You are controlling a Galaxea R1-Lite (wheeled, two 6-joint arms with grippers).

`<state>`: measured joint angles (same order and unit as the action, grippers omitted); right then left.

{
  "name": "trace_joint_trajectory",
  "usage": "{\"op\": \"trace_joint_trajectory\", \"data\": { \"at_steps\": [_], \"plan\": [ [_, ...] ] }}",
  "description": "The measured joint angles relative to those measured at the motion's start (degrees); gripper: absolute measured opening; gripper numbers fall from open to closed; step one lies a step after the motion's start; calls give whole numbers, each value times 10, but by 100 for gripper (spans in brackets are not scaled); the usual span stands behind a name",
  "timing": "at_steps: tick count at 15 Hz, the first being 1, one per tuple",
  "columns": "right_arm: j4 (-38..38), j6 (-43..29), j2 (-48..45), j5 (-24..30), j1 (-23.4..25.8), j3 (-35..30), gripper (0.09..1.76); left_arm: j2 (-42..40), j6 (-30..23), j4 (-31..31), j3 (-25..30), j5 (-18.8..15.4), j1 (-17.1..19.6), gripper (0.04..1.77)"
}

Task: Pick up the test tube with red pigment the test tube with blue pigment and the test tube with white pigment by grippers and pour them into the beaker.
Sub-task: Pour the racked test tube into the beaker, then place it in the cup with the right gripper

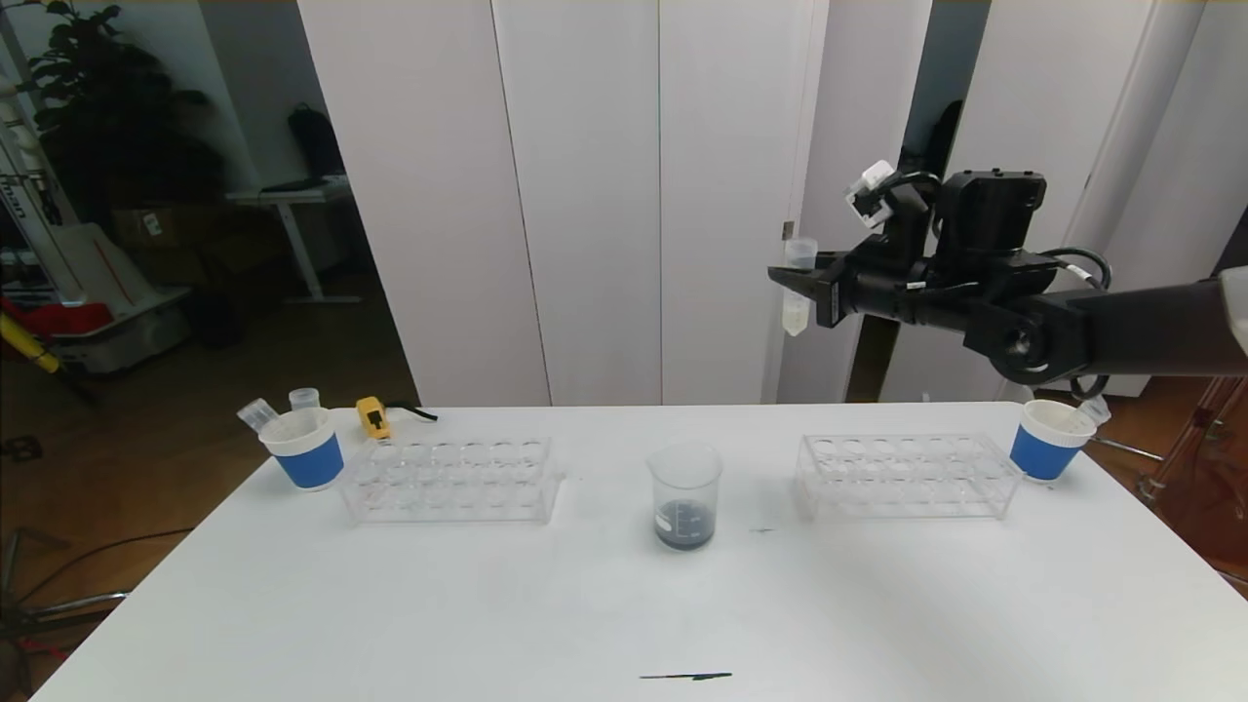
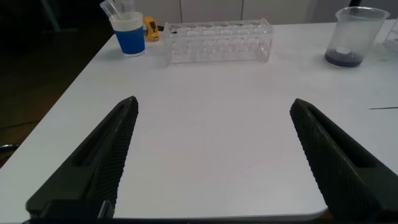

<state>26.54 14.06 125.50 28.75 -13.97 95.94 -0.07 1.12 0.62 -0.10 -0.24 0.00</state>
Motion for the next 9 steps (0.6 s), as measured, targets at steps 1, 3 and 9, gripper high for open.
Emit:
{"op": "trace_joint_trajectory", "data": {
  "at_steps": [1,3,9],
  "plan": [
    [16,20,13,0,-7,2,58,0,0,0,0,0,0,175],
    [44,48,36,1,-20,2,58,0,0,0,0,0,0,175],
    [83,105,61,34,-45,-9,58,0,-1,0,0,0,0,175]
  ]
}}
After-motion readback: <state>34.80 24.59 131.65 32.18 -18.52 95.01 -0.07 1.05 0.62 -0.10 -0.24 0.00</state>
